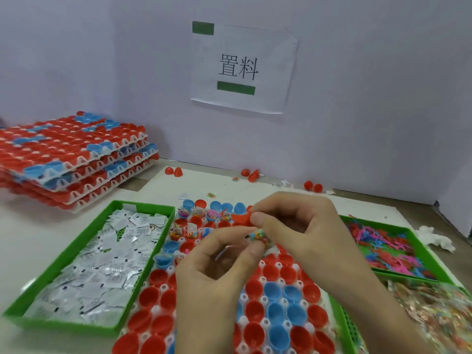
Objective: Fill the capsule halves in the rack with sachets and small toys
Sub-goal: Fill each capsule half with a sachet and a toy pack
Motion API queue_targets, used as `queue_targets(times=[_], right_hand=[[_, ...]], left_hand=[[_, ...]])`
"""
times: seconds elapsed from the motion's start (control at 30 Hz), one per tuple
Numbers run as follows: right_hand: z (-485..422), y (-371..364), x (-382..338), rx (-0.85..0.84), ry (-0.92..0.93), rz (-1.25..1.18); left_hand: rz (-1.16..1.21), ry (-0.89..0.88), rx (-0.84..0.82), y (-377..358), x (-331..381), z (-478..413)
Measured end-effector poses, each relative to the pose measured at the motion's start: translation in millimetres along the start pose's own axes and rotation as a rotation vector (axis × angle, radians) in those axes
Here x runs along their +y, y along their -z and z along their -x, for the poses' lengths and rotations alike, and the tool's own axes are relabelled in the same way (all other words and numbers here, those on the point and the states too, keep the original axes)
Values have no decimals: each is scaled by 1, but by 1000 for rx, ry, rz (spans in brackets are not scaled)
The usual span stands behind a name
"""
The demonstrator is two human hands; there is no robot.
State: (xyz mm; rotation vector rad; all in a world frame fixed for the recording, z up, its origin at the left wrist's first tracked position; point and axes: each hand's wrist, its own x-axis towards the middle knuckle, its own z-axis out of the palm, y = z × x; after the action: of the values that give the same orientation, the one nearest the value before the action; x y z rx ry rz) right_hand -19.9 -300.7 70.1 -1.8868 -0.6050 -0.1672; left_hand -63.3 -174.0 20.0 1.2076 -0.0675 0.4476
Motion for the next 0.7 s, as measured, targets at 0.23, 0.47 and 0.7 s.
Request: queue_targets(times=[0.23,0.47,0.7], right_hand=[[18,0,-5,21,-107,-155],[39,-9,-4,95,-135,-208],[72,-12,1,37,-221,-96]], left_hand=[[-31,-11,103,13,3,-1],[-177,83,-201,22,11,-7],[-106,182,-184,20,-5,13]])
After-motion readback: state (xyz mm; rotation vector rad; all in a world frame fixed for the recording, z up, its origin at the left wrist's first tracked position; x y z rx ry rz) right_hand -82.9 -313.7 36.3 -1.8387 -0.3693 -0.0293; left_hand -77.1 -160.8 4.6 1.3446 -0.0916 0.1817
